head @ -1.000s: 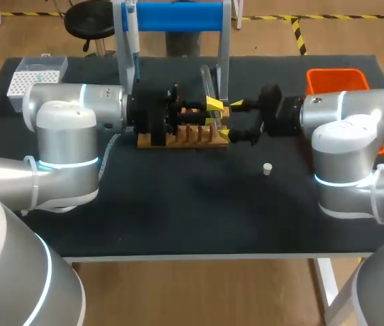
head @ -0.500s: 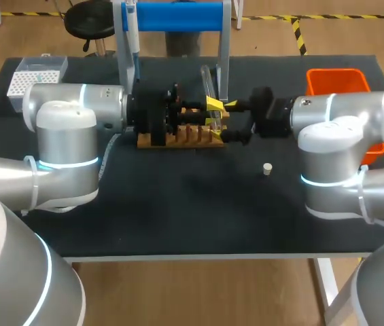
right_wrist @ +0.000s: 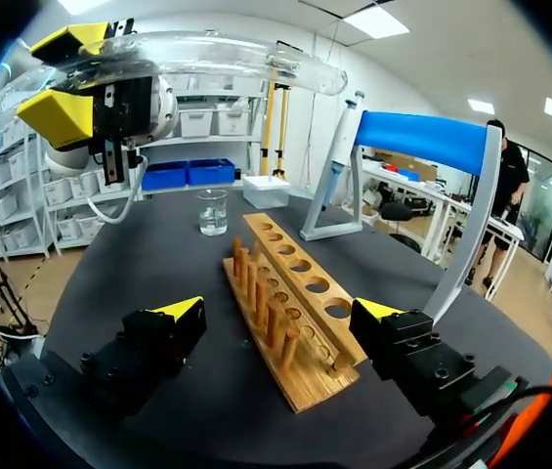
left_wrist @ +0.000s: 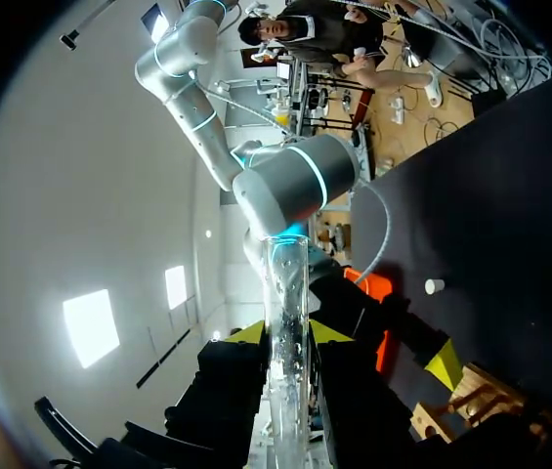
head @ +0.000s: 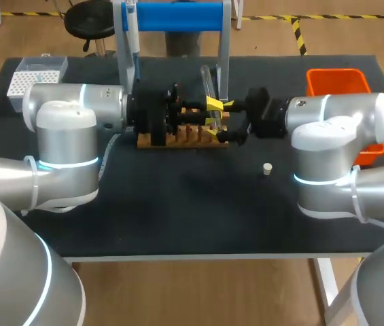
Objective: Invert the test tube, pick up the pipette, mount the tip to pipette, aspirate from beaker and dispense into the tube, eject the tip, return the pipette, and cap with the stopper.
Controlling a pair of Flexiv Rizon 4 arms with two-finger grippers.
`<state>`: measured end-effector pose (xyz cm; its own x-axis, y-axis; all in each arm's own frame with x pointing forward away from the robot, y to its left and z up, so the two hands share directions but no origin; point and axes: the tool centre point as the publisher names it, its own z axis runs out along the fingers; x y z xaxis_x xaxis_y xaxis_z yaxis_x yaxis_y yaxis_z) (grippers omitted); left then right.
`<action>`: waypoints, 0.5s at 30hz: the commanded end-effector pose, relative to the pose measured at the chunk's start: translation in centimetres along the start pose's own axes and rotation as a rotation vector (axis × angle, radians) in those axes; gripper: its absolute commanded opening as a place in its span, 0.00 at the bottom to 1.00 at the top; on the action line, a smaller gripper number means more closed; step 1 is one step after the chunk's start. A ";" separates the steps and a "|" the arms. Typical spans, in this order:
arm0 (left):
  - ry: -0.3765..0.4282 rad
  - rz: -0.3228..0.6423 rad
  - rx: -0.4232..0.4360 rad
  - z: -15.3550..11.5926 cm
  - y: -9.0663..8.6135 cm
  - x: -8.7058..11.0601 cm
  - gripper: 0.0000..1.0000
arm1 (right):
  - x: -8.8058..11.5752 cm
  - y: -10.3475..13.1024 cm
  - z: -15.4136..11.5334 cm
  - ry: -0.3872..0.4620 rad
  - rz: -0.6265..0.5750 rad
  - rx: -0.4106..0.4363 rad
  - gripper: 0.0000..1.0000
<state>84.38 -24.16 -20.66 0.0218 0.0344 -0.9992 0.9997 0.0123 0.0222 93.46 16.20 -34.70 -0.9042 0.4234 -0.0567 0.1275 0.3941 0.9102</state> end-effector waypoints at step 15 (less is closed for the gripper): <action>0.000 0.002 -0.001 0.1 0.0 0.0 0.00 | 0.0 -0.2 0.1 -0.022 0.002 -0.010 1.00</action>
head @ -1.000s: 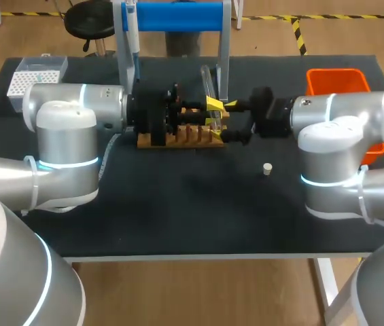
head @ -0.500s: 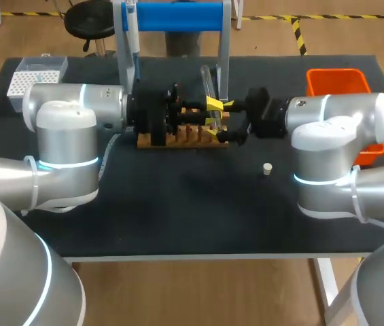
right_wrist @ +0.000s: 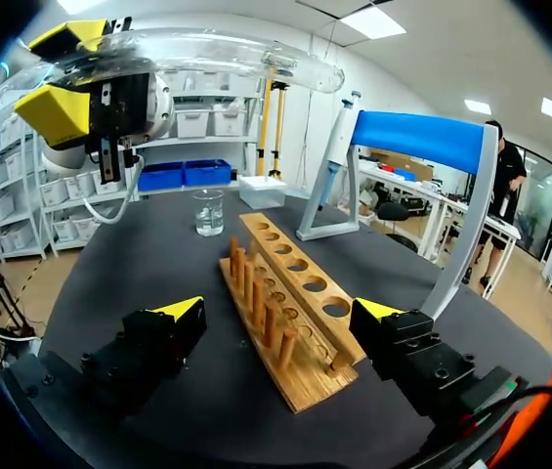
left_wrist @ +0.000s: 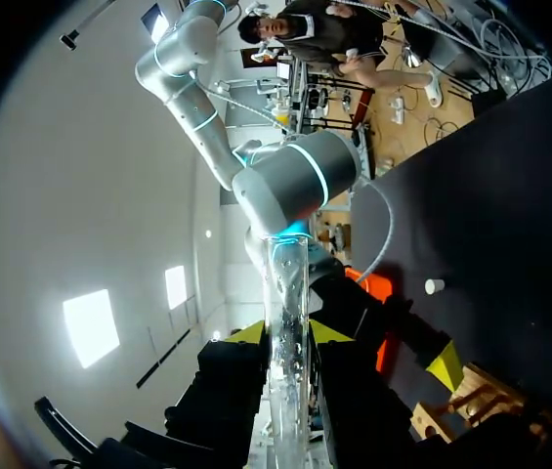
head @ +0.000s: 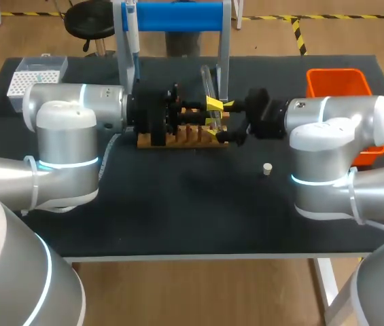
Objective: Invert the test tube, pick up the pipette, mount the tip to pipette, aspirate from beaker and dispense into the tube, eject the tip, return the pipette, and cap with the stopper.
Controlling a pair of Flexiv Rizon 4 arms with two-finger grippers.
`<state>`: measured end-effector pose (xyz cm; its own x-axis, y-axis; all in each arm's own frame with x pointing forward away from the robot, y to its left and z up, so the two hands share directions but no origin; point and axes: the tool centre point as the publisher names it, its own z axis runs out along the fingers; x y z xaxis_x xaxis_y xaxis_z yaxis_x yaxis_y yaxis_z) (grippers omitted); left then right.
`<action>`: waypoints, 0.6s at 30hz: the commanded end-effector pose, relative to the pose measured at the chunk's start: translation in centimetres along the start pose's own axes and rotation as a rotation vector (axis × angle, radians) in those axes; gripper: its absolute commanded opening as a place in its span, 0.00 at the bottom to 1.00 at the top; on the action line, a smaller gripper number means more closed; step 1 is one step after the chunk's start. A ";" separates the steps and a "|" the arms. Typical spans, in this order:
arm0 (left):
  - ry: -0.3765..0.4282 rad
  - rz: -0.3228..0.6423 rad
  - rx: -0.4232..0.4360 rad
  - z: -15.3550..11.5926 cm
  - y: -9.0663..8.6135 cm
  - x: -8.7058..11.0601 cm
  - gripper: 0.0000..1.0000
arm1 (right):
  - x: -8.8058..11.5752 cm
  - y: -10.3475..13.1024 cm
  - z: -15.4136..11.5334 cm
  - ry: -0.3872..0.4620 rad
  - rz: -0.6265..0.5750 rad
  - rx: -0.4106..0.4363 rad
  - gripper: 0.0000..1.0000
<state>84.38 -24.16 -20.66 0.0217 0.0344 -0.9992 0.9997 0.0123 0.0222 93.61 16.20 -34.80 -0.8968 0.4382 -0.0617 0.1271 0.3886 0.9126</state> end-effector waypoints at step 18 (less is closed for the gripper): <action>-0.081 -0.438 0.086 -2.3 1.2 -1.8 0.00 | 0.1 -0.1 0.0 -0.005 -0.001 -0.004 1.00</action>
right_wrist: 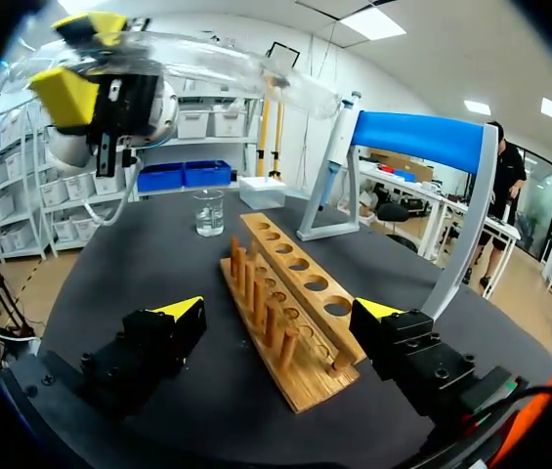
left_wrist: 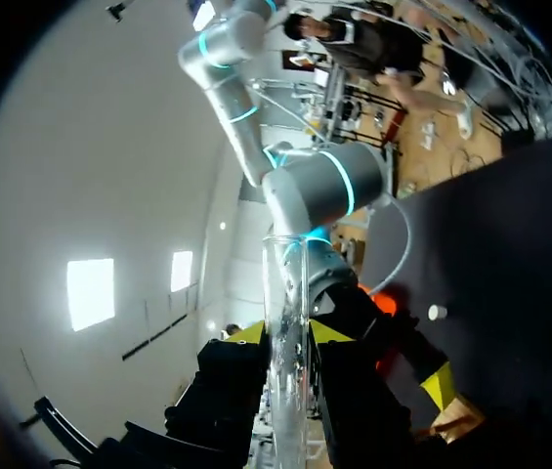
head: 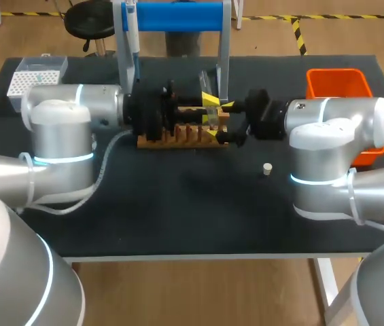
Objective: Invert the test tube, pick up the pipette, mount the tip to pipette, aspirate from beaker and dispense into the tube, eject the tip, return the pipette, and cap with the stopper.
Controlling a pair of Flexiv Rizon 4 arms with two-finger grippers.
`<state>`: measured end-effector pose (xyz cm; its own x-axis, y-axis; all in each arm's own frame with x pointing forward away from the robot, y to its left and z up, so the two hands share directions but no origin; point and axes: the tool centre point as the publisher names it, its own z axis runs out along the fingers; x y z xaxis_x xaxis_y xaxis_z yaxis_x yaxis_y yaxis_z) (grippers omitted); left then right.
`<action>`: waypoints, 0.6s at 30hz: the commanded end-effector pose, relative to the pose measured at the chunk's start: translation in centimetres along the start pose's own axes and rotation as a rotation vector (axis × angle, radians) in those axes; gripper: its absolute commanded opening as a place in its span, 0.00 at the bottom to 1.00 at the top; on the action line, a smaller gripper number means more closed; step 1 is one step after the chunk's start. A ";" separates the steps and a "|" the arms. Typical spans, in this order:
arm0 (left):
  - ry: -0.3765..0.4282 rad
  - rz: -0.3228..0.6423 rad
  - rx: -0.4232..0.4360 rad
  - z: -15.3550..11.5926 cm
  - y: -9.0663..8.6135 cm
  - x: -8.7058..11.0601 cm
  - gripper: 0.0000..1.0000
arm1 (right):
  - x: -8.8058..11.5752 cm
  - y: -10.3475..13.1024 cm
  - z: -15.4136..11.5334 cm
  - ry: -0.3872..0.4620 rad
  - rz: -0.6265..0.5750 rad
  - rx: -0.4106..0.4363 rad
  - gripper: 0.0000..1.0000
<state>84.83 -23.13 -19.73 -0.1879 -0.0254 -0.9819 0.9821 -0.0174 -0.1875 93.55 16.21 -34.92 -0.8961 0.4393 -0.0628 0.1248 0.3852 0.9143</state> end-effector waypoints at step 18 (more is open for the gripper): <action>-0.171 -0.896 0.033 -0.9 2.2 -2.1 0.00 | 0.1 0.0 0.0 -0.003 0.000 0.000 1.00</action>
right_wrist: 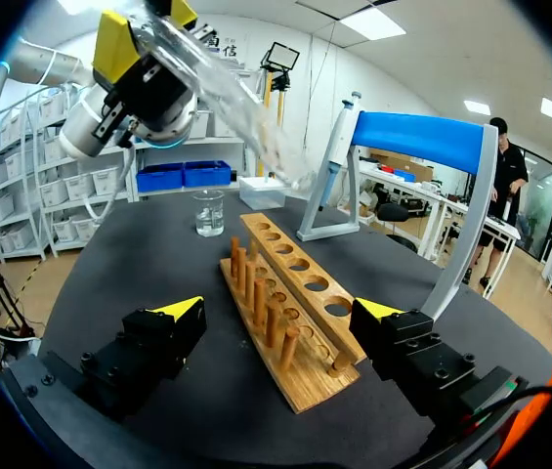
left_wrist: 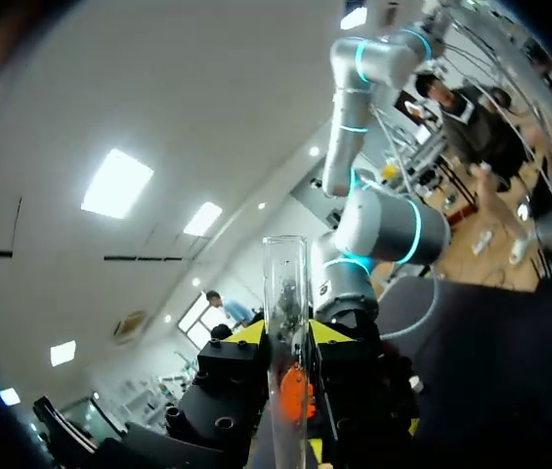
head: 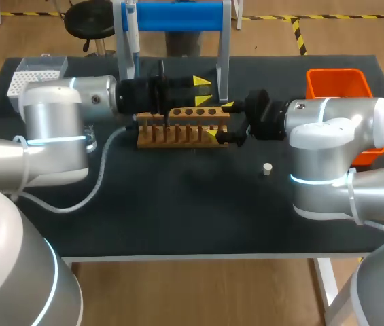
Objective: Invert the test tube, pick up the pipette, mount the tip to pipette, aspirate from beaker and dispense into the tube, eject the tip, return the pipette, and cap with the stopper.
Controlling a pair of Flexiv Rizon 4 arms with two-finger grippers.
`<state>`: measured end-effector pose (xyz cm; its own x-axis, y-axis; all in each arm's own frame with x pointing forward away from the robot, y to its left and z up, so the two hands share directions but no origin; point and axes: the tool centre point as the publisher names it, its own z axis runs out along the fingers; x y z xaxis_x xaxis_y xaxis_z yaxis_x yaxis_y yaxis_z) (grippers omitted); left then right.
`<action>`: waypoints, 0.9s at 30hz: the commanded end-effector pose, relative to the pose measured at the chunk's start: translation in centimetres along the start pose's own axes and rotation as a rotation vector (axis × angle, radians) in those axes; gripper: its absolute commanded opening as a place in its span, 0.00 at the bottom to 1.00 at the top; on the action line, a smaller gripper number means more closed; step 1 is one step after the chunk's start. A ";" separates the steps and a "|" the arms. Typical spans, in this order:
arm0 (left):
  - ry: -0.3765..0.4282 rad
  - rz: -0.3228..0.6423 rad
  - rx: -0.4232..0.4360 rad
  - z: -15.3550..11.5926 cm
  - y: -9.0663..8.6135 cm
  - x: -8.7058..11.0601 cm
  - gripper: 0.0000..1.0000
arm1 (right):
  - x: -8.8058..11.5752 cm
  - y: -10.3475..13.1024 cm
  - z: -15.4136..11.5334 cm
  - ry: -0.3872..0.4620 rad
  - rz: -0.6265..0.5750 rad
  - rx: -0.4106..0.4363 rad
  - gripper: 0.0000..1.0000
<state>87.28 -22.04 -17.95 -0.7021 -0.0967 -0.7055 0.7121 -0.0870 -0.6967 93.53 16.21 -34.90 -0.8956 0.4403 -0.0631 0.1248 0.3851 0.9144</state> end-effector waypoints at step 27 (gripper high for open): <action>-0.180 -0.641 -0.128 -1.1 2.5 -2.8 0.00 | 0.1 0.0 0.0 -0.002 0.000 0.000 1.00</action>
<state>91.07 -20.49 -18.48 -0.9643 -0.2298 -0.1319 0.1571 -0.0950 -0.9830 93.52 16.22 -34.90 -0.8956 0.4404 -0.0633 0.1248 0.3851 0.9144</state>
